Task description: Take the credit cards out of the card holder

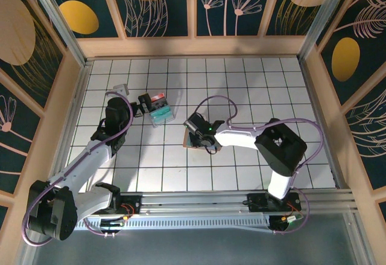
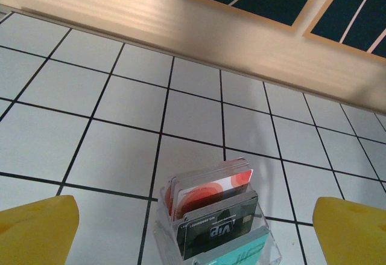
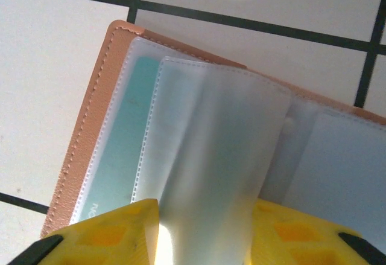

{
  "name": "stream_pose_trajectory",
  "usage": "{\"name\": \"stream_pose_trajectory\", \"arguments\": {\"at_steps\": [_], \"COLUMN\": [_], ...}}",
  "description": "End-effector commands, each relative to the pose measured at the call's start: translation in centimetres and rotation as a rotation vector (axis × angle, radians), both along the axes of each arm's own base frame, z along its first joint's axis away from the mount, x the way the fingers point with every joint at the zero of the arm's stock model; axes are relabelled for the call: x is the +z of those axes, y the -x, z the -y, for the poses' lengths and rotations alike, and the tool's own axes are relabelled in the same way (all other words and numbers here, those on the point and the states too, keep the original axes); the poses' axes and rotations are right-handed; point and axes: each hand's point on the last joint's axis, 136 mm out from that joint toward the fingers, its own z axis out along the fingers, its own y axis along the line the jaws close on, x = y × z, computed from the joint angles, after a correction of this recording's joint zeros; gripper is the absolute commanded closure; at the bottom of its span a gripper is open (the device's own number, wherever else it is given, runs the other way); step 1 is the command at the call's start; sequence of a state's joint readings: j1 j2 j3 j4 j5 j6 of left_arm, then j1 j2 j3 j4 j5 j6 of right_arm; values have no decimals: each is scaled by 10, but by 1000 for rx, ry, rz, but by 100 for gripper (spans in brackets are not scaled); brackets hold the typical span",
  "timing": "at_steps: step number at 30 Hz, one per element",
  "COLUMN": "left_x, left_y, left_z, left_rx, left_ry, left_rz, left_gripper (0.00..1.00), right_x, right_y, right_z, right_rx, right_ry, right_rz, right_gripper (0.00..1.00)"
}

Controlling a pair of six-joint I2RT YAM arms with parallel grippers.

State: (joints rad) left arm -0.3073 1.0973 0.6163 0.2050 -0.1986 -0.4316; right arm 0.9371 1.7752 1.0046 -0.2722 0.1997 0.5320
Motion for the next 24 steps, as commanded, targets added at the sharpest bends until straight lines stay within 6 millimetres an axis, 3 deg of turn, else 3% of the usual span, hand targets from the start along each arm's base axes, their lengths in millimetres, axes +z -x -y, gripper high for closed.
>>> {"name": "stream_pose_trajectory", "arguments": {"at_steps": [1, 17, 24], "left_x": [23, 35, 38], "left_y": [-1, 1, 2], "left_z": [1, -1, 4], "left_rx": [-6, -5, -37], "left_ry": [18, 14, 11], "left_rz": [47, 71, 73], "left_gripper": [1, 1, 1], "right_x": [6, 34, 30], "right_y": [1, -14, -14], "right_z": [18, 48, 64], "right_rx": [-38, -151, -192], "right_ry": [63, 141, 128], "right_rz": [35, 156, 144], "right_gripper": [63, 51, 51]}}
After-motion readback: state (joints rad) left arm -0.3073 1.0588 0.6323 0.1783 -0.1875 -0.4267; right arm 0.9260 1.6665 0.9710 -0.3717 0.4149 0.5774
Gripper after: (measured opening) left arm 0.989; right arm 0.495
